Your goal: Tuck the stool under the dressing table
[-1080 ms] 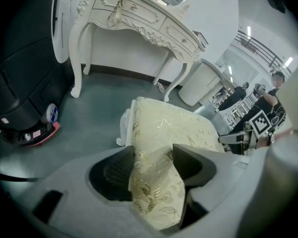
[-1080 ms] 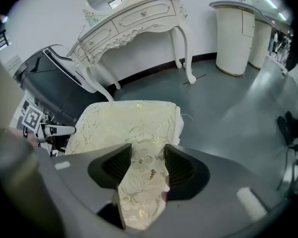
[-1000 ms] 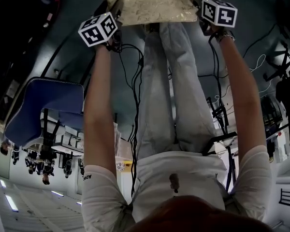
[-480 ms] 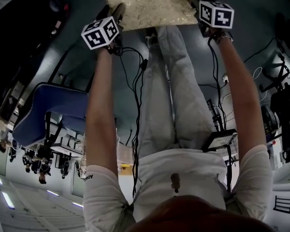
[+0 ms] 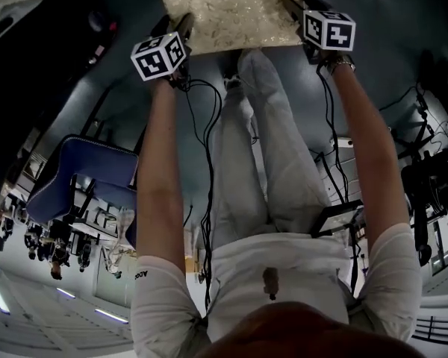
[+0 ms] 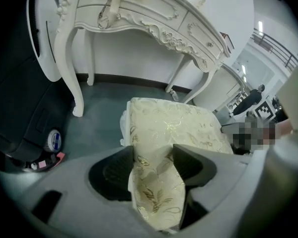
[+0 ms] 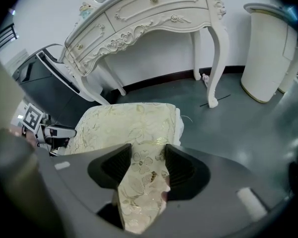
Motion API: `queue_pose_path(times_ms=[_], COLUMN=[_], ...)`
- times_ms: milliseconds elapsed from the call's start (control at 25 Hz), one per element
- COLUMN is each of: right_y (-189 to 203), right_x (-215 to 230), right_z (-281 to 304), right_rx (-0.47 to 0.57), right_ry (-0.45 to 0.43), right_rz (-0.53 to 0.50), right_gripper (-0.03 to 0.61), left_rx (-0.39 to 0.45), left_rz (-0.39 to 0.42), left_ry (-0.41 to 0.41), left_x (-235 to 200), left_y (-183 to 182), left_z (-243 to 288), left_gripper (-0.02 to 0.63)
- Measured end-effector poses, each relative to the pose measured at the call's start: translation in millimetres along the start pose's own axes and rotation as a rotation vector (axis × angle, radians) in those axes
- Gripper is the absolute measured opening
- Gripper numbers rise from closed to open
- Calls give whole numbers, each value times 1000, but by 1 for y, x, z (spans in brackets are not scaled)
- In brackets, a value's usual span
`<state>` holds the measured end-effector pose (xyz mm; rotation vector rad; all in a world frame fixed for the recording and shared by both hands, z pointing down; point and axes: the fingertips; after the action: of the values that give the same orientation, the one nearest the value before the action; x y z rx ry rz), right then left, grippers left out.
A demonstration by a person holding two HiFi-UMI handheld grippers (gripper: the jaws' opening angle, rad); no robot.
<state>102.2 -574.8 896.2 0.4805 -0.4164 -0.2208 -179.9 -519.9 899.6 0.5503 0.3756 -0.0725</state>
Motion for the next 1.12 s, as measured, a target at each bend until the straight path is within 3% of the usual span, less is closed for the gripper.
queue_pose_path(times_ms=[200, 360, 520, 800, 1120], right_y=[-37, -69, -88, -131, -157], right_x=[20, 17, 18, 22, 25], right_z=[7, 23, 42, 57, 59], right_rx=[28, 34, 64, 162, 215], right_ry=[-12, 9, -25, -21, 11], right_rz=[-26, -56, -74, -9, 7], right_gripper=[225, 225, 226, 227, 227], left_rx=[27, 42, 68, 155, 143], left_rz=[-5, -27, -25, -53, -72], left_ry=[-28, -30, -26, -13, 14], left_x=[16, 6, -2, -8, -7], left_y=[-23, -40, -55, -97, -123], left_z=[13, 20, 30, 41, 47], left_gripper=[258, 259, 259, 258, 256])
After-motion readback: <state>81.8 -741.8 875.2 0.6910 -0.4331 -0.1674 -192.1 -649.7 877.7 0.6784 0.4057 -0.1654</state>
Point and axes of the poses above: the fingertips, and each gripper's own axes: z forward along the fingers, x to its right, y out of its underside, and after that the axes turned 7 degrees about x, right-handed
